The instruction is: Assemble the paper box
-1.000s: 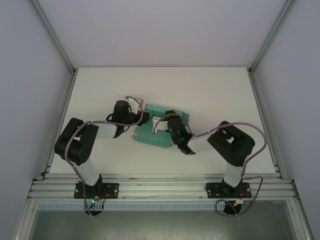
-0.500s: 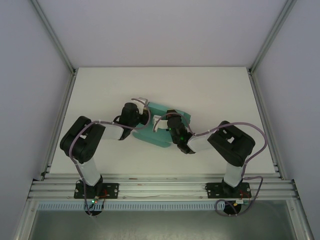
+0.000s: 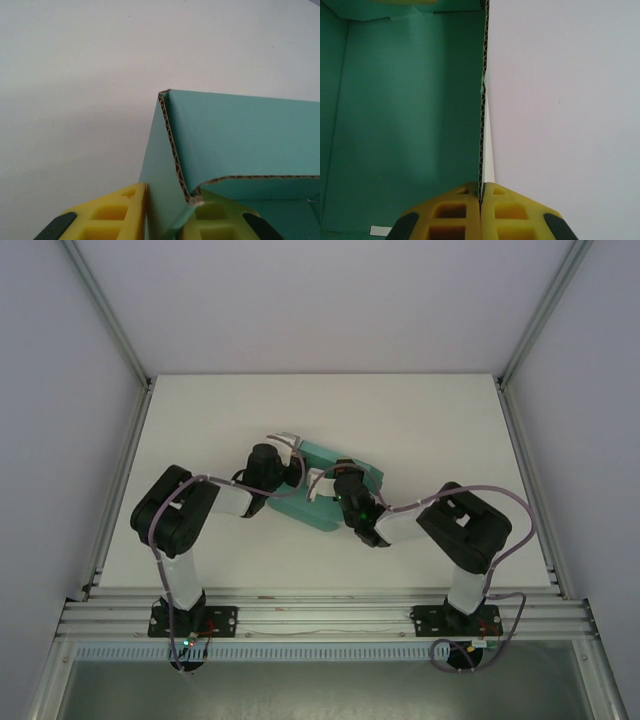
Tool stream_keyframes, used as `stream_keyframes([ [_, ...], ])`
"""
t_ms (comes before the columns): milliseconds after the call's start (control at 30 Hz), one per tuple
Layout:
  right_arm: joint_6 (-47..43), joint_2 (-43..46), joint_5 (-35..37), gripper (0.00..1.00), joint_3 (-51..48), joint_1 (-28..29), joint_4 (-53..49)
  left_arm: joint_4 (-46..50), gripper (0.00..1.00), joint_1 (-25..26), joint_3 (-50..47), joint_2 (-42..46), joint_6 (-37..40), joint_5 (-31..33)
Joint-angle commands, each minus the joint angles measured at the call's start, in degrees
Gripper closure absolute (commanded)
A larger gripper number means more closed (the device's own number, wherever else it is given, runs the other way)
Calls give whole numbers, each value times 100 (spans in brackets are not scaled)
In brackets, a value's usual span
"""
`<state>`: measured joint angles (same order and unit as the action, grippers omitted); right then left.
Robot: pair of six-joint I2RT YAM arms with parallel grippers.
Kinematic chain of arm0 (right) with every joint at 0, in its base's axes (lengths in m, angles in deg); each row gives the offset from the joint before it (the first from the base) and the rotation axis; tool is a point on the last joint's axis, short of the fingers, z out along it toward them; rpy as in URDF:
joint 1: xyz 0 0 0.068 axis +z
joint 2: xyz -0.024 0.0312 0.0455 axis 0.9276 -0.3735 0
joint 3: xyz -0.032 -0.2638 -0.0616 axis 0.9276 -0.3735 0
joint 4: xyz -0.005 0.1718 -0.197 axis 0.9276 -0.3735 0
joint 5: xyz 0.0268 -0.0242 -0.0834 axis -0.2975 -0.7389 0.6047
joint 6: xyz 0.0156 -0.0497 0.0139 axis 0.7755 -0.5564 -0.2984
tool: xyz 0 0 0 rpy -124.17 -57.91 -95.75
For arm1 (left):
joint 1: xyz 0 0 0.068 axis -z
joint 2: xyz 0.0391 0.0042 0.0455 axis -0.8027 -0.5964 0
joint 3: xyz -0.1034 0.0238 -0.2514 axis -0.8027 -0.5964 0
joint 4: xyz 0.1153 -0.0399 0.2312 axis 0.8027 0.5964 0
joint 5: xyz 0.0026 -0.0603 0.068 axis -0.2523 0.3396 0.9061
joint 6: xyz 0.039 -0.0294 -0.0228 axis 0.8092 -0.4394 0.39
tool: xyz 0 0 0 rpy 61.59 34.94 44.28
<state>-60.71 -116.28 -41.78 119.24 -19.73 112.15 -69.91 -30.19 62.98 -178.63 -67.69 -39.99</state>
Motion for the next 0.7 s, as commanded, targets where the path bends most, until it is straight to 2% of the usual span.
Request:
stream_keyframes([
  [0,187,82,-404,100,66,90,-514,229,79,46,158,-225,77,-514],
  [67,238,99,-398,100,86,90,-562,322,82,49,272,-247,168,-644],
  [133,242,105,-377,100,100,88,-620,457,100,45,390,-255,181,-484],
  [233,265,109,-346,100,117,89,-651,621,100,57,460,-255,237,-9],
  [300,357,127,-315,100,147,81,-750,633,100,106,409,-255,254,551],
  [500,667,133,-155,100,234,80,-939,1017,100,525,310,-255,-144,3312],
  [567,727,125,-89,100,252,80,-1015,953,100,621,191,-424,-149,3605],
  [667,761,127,-64,100,221,68,-1029,964,100,642,113,-449,-241,3450],
])
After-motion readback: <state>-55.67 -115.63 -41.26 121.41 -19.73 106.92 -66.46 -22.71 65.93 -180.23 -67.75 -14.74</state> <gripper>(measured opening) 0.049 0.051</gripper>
